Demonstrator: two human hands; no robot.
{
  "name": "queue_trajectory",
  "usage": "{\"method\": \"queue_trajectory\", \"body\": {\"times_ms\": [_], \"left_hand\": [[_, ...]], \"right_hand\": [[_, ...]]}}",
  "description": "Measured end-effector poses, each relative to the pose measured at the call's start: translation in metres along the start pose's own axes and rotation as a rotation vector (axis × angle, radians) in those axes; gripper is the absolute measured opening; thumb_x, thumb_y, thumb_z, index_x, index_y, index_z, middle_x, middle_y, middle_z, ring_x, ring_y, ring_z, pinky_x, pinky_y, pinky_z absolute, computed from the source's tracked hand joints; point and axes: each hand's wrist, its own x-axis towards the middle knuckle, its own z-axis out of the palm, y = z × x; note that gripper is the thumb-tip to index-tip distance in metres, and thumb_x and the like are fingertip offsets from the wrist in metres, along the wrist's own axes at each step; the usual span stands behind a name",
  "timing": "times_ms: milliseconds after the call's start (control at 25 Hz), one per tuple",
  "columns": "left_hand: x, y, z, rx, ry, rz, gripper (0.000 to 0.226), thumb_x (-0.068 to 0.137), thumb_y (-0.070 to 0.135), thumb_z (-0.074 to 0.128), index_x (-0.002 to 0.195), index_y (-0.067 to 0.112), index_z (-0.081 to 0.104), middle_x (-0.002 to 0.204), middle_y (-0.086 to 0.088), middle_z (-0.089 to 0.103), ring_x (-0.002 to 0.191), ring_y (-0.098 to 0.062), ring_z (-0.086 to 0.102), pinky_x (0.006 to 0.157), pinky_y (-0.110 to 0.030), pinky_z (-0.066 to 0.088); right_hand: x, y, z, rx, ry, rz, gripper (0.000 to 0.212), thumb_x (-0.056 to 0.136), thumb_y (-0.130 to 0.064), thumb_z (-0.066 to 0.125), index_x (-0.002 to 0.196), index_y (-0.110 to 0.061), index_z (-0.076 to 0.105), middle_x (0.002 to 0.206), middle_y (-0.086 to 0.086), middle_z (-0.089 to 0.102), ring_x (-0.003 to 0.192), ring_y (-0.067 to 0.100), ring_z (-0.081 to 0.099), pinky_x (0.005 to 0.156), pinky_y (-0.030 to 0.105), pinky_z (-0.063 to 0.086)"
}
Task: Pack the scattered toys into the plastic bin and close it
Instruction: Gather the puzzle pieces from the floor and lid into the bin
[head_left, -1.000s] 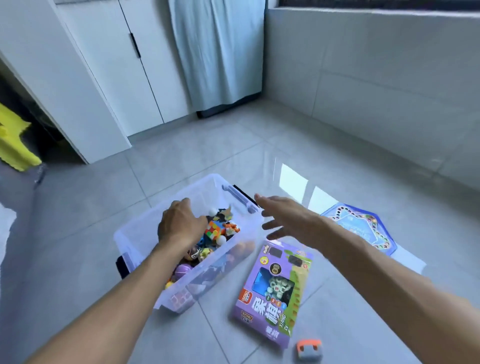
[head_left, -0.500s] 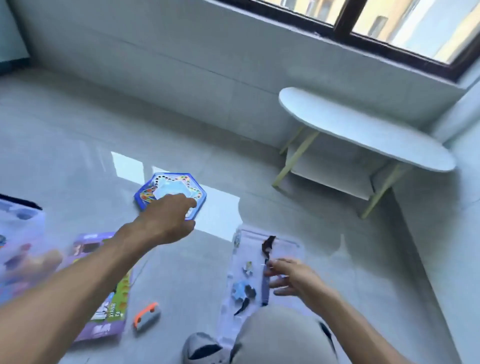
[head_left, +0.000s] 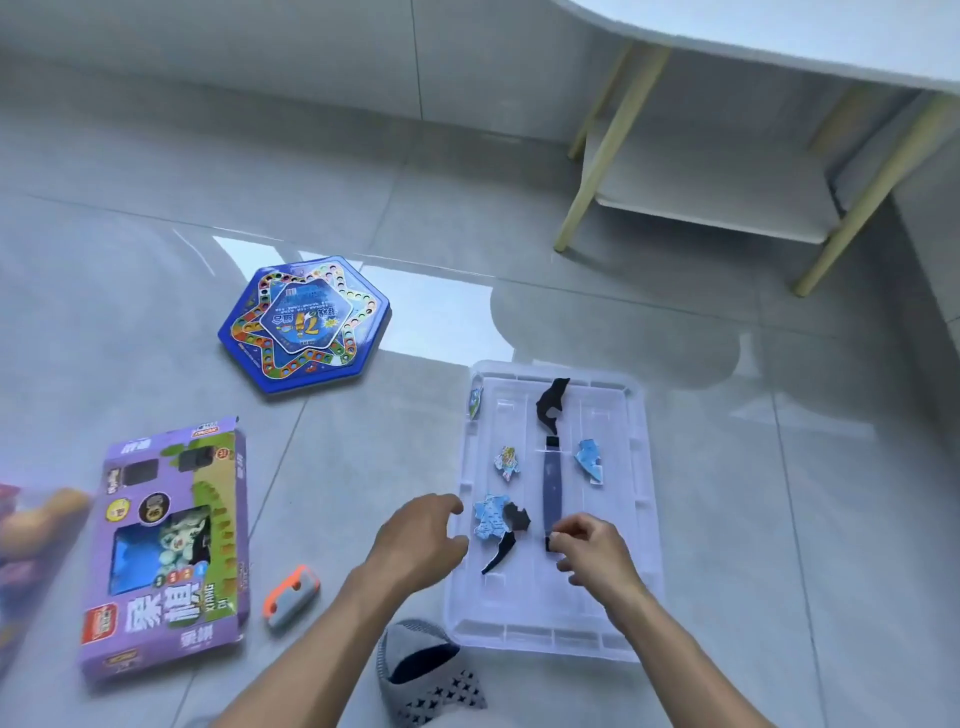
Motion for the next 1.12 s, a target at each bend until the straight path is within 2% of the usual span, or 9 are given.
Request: {"method": "queue_trajectory", "body": {"times_ms": [160, 240, 320, 400, 520, 680, 880, 1000, 1120], "left_hand": [[0.024, -0.021, 0.028, -0.084, -0.025, -0.078, 0.046, 0.088, 0.03, 0.053, 0.133, 0.023, 0.051, 0.134, 0.003, 0.056, 0.121, -0.015, 0.053, 0.094, -0.029, 0.044], [0.033, -0.028, 0.036, -0.124, -0.027, -0.113, 0.043, 0.087, 0.03, 0.053, 0.13, 0.023, 0.053, 0.131, 0.003, 0.058, 0.116, -0.016, 0.055, 0.091, -0.029, 0.045], [0.039, -0.031, 0.043, -0.159, -0.016, -0.141, 0.04, 0.086, 0.031, 0.054, 0.126, 0.024, 0.055, 0.126, 0.003, 0.06, 0.111, -0.016, 0.058, 0.088, -0.028, 0.046], [0.041, -0.031, 0.047, -0.212, -0.008, -0.16, 0.037, 0.085, 0.031, 0.055, 0.121, 0.025, 0.058, 0.121, 0.004, 0.063, 0.105, -0.016, 0.06, 0.085, -0.027, 0.047], [0.041, -0.029, 0.055, -0.267, 0.006, -0.172, 0.033, 0.084, 0.031, 0.056, 0.116, 0.026, 0.06, 0.113, 0.007, 0.065, 0.098, -0.014, 0.061, 0.083, -0.027, 0.048], [0.042, -0.02, 0.062, -0.301, 0.09, -0.174, 0.029, 0.081, 0.029, 0.061, 0.109, 0.026, 0.062, 0.102, 0.008, 0.067, 0.089, -0.013, 0.062, 0.076, -0.025, 0.048], [0.042, 0.005, 0.059, -0.861, -0.115, -0.124, 0.031, 0.083, 0.017, 0.068, 0.113, 0.022, 0.063, 0.088, 0.003, 0.068, 0.078, -0.012, 0.066, 0.073, -0.024, 0.053], [0.036, 0.002, 0.054, -0.99, -0.017, -0.217, 0.015, 0.086, 0.0, 0.063, 0.099, 0.008, 0.065, 0.076, -0.006, 0.069, 0.061, -0.016, 0.063, 0.059, -0.023, 0.052], [0.03, -0.016, 0.048, -1.036, 0.062, -0.368, 0.01, 0.085, -0.002, 0.06, 0.087, 0.008, 0.062, 0.077, -0.01, 0.071, 0.059, -0.019, 0.062, 0.058, -0.025, 0.051]], "right_hand": [[0.034, 0.003, 0.037, -0.421, 0.124, -0.291, 0.027, 0.089, -0.027, 0.06, 0.115, -0.022, 0.058, 0.109, -0.009, 0.06, 0.101, 0.018, 0.06, 0.076, 0.031, 0.047], [0.049, 0.005, 0.057, -0.783, 0.128, -0.478, 0.044, 0.087, -0.033, 0.059, 0.129, -0.023, 0.049, 0.121, -0.005, 0.055, 0.104, 0.024, 0.054, 0.079, 0.034, 0.045], [0.061, 0.01, 0.073, -0.924, 0.132, -0.518, 0.05, 0.083, -0.035, 0.061, 0.128, -0.02, 0.048, 0.121, 0.001, 0.054, 0.101, 0.029, 0.051, 0.079, 0.038, 0.043], [0.067, 0.019, 0.085, -0.836, 0.167, -0.466, 0.047, 0.079, -0.031, 0.067, 0.121, -0.018, 0.049, 0.115, 0.003, 0.054, 0.098, 0.028, 0.051, 0.078, 0.038, 0.044], [0.067, 0.027, 0.086, -0.436, 0.185, -0.321, 0.045, 0.077, -0.022, 0.071, 0.117, -0.019, 0.049, 0.107, -0.001, 0.056, 0.093, 0.023, 0.055, 0.077, 0.036, 0.047], [0.059, 0.027, 0.069, -0.147, 0.145, -0.201, 0.018, 0.08, -0.014, 0.073, 0.093, -0.015, 0.061, 0.069, -0.005, 0.055, 0.066, 0.016, 0.057, 0.061, 0.026, 0.045], [0.038, 0.002, 0.06, 0.448, -0.071, -0.098, 0.006, 0.089, -0.008, 0.069, 0.087, -0.005, 0.064, 0.065, 0.005, 0.069, 0.057, 0.019, 0.061, 0.052, 0.026, 0.047], [0.039, -0.003, 0.066, 0.282, -0.002, -0.208, 0.007, 0.092, -0.015, 0.064, 0.088, -0.012, 0.069, 0.08, 0.002, 0.073, 0.066, 0.015, 0.063, 0.062, 0.032, 0.053], [0.058, 0.005, 0.07, -0.383, 0.193, -0.404, 0.034, 0.089, -0.021, 0.062, 0.123, -0.023, 0.059, 0.125, -0.006, 0.061, 0.099, 0.019, 0.058, 0.084, 0.036, 0.049]]}}
